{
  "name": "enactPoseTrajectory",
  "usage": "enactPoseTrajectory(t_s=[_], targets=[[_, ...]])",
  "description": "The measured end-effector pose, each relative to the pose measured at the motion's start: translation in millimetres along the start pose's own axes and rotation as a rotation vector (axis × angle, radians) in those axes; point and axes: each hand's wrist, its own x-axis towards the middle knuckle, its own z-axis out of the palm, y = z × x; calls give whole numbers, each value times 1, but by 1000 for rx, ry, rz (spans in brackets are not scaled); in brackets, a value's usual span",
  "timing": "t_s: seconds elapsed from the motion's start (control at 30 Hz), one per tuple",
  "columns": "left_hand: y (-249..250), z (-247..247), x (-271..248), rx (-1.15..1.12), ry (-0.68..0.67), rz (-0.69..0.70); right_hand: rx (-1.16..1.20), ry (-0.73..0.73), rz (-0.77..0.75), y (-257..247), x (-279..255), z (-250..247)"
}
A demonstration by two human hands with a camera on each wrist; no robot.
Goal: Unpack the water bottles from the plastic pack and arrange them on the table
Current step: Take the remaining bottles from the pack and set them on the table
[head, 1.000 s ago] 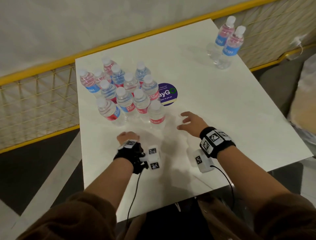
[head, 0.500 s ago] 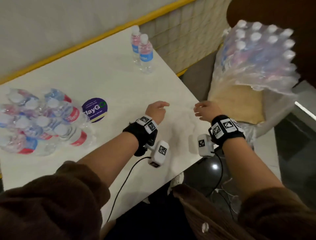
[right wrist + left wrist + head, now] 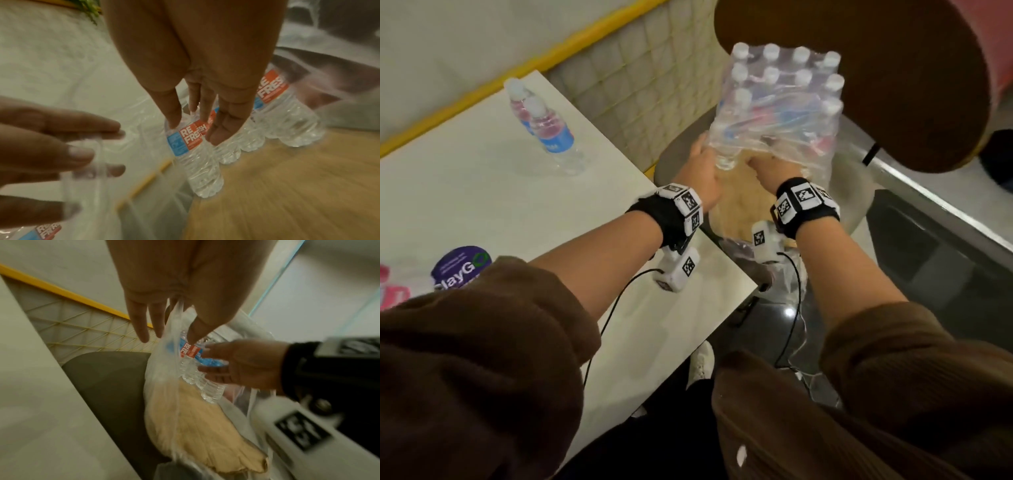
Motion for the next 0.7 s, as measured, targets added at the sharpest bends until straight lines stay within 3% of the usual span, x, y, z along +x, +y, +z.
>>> enactPoseTrajectory(t_s=[0.13,0.27,0.4,0.57,0.63,0.7], targets=[[1,2,-3,-26,132,49,-86,-69,-79,-31,-15,-11],[-1,3,-2,-47,83,30,-176,-120,-18,-41,-4,-24],[1,0,7,-22,31,-11,-56,-152,-80,-50,-13,-22],[11,4,24,34,-17,-21,80,-10,-158,-33,-20,3],[16,5,32,67,-27,-53,226,38,-217,-20,-17,7],[17,6,44,79,-1,-94,406,-26,-217,-9,-18,3]])
